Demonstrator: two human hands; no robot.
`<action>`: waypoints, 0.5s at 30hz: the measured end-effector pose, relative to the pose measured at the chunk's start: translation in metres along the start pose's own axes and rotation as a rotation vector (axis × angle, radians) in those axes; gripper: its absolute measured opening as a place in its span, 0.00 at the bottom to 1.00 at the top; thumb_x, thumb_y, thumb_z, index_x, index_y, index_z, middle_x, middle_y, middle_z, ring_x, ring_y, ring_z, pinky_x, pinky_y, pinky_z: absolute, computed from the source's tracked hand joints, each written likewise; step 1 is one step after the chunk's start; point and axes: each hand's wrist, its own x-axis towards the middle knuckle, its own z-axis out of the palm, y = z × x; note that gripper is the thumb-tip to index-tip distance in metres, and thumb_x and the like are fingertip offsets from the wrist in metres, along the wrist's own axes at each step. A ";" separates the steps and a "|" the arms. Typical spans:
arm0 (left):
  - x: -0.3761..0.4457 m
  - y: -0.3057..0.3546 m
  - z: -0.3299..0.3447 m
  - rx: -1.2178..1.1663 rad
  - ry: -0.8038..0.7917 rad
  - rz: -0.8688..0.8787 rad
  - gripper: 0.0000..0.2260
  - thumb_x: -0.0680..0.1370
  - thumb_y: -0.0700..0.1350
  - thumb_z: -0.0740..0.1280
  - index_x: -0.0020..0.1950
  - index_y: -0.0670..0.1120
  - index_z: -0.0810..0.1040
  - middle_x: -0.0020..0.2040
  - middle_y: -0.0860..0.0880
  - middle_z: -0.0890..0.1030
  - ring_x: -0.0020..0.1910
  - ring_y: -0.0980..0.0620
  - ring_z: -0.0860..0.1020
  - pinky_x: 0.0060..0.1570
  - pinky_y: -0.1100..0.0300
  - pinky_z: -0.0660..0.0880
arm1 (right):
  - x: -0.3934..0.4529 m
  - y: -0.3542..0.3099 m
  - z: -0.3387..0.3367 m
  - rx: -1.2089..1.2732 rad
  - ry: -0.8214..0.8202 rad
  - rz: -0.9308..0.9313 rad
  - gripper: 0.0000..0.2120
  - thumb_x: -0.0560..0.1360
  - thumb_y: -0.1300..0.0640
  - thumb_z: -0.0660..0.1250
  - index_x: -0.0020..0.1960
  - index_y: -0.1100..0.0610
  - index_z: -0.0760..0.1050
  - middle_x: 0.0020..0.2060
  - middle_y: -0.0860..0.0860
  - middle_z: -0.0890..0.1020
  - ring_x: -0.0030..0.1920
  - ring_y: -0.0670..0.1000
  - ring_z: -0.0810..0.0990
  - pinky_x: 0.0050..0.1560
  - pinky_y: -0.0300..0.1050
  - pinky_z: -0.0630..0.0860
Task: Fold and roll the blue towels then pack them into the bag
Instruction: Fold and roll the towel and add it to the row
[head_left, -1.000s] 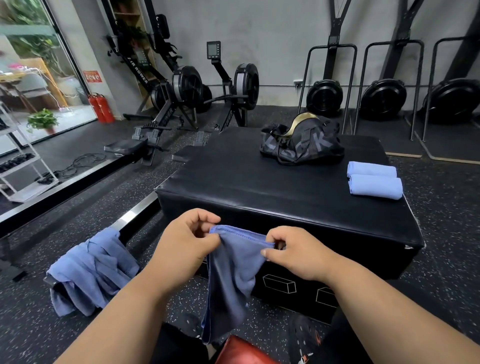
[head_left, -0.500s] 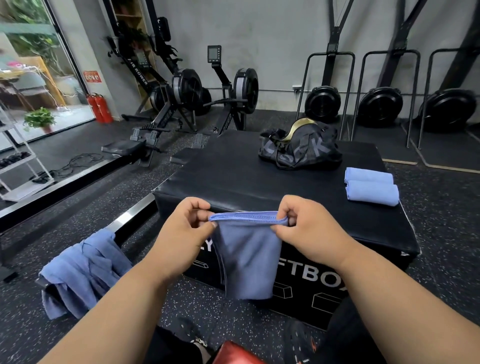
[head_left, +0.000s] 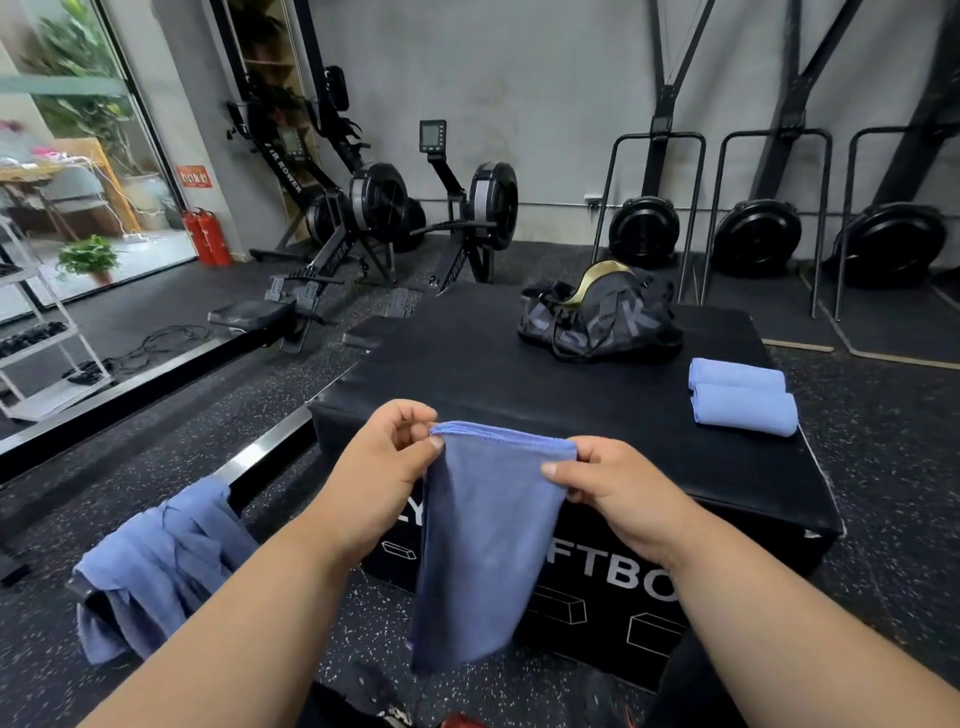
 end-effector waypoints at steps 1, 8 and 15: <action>0.001 0.000 0.000 0.006 0.004 0.004 0.11 0.82 0.32 0.67 0.57 0.48 0.78 0.40 0.55 0.78 0.39 0.57 0.74 0.44 0.63 0.72 | 0.000 -0.001 0.001 0.073 0.017 -0.028 0.07 0.80 0.63 0.70 0.55 0.59 0.86 0.52 0.56 0.88 0.49 0.52 0.82 0.55 0.49 0.76; 0.013 0.004 -0.004 0.057 0.012 0.034 0.13 0.82 0.38 0.68 0.60 0.56 0.80 0.46 0.54 0.81 0.47 0.53 0.78 0.56 0.52 0.73 | 0.003 -0.015 0.003 0.172 0.045 -0.054 0.11 0.83 0.64 0.66 0.64 0.66 0.79 0.59 0.60 0.86 0.61 0.57 0.84 0.68 0.57 0.77; 0.027 -0.006 0.008 0.045 0.051 0.004 0.14 0.83 0.38 0.67 0.64 0.54 0.78 0.41 0.60 0.81 0.45 0.59 0.79 0.60 0.54 0.75 | 0.007 -0.012 -0.001 0.116 0.086 -0.025 0.12 0.83 0.63 0.66 0.64 0.68 0.76 0.59 0.62 0.85 0.58 0.58 0.84 0.64 0.61 0.77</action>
